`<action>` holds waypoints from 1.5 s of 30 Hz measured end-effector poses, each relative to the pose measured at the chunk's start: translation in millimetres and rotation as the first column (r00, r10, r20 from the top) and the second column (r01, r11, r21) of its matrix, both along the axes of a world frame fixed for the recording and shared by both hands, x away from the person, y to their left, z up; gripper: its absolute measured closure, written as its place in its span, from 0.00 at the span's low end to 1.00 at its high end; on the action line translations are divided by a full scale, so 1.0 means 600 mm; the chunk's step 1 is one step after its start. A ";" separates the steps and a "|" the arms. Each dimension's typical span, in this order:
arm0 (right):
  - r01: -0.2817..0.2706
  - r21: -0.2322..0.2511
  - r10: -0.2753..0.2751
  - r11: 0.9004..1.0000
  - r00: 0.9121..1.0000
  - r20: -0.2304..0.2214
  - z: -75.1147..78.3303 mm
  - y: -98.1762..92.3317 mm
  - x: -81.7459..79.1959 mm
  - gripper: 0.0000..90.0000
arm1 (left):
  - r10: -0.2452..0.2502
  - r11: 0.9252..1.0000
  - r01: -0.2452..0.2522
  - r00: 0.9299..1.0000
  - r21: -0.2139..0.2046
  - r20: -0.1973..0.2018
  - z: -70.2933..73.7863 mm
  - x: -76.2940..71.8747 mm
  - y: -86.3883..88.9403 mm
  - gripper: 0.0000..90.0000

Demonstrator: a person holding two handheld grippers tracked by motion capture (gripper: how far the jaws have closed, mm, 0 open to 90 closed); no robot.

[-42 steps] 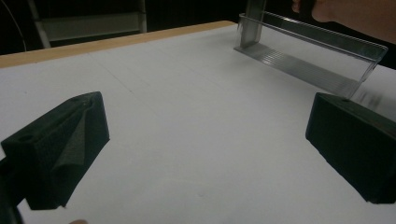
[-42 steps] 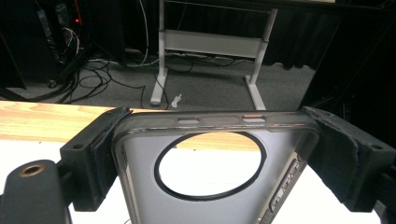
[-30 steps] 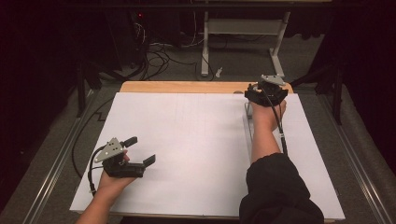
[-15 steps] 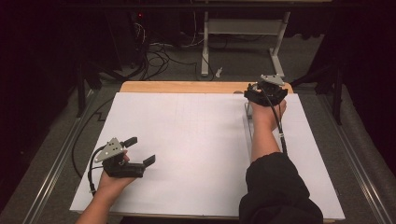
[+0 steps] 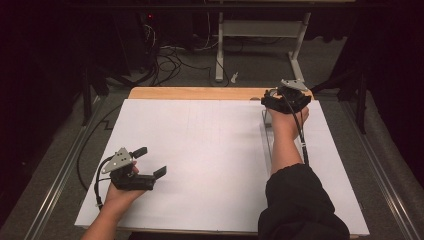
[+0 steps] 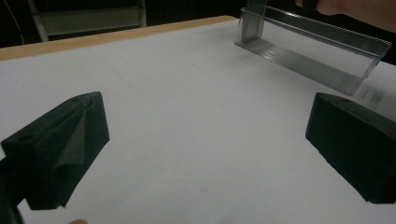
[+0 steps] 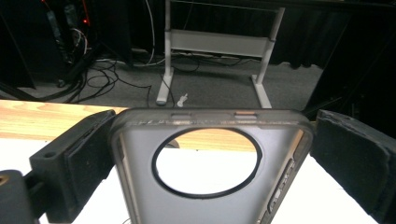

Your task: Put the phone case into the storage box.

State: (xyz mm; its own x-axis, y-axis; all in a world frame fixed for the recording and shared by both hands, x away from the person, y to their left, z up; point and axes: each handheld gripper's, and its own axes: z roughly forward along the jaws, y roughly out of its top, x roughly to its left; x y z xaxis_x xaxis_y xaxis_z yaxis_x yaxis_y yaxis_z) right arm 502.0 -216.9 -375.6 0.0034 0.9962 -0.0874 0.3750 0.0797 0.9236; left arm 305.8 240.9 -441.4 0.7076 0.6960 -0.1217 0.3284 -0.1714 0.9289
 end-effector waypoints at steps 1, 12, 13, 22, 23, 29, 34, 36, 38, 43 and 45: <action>0.000 0.000 0.000 1.000 1.000 0.000 0.000 0.000 0.000 0.01 | 0.000 1.000 0.000 1.000 0.000 0.000 0.000 0.000 0.000 0.01; -0.016 -0.019 0.016 1.000 1.000 -0.013 -0.001 0.004 -0.004 0.00 | 0.000 1.000 0.000 1.000 0.000 0.001 0.001 0.000 -0.001 0.01; -0.016 -0.014 0.016 1.000 1.000 -0.013 -0.001 0.005 -0.004 0.00 | 0.000 1.000 0.000 1.000 0.000 0.002 0.001 0.000 -0.001 0.01; -0.014 -0.017 0.014 1.000 1.000 -0.015 0.001 0.001 -0.005 0.00 | -0.001 1.000 0.001 1.000 0.005 -0.001 0.001 0.000 -0.001 0.01; -0.014 -0.017 0.014 1.000 1.000 -0.015 0.001 0.001 -0.005 0.00 | -0.001 1.000 0.001 1.000 0.005 0.000 0.001 0.000 -0.001 0.01; -0.021 -0.018 0.020 1.000 1.000 -0.018 0.004 -0.004 -0.009 0.00 | -0.002 1.000 0.002 1.000 0.009 -0.006 -0.001 0.002 -0.003 0.01; -0.023 -0.013 0.022 1.000 1.000 -0.019 0.005 -0.008 -0.014 0.00 | -0.004 1.000 0.004 1.000 0.014 -0.008 -0.001 0.002 -0.004 0.01; -0.023 -0.009 0.022 1.000 1.000 -0.019 0.005 -0.010 -0.016 0.00 | -0.004 1.000 0.004 1.000 0.015 -0.008 -0.001 0.002 -0.004 0.01; -0.023 -0.009 0.023 1.000 1.000 -0.019 0.006 -0.011 -0.019 0.00 | -0.004 1.000 0.004 1.000 0.017 -0.008 -0.001 0.002 -0.004 0.01; -0.035 -0.004 0.035 0.999 0.999 -0.017 0.007 -0.014 -0.026 0.00 | 0.001 1.000 -0.001 1.000 0.022 -0.013 -0.002 0.003 -0.004 0.01; -0.044 -0.010 0.044 0.999 0.999 -0.023 0.007 -0.014 -0.030 0.00 | 0.004 1.000 -0.003 1.000 0.031 -0.015 -0.002 0.004 -0.005 0.01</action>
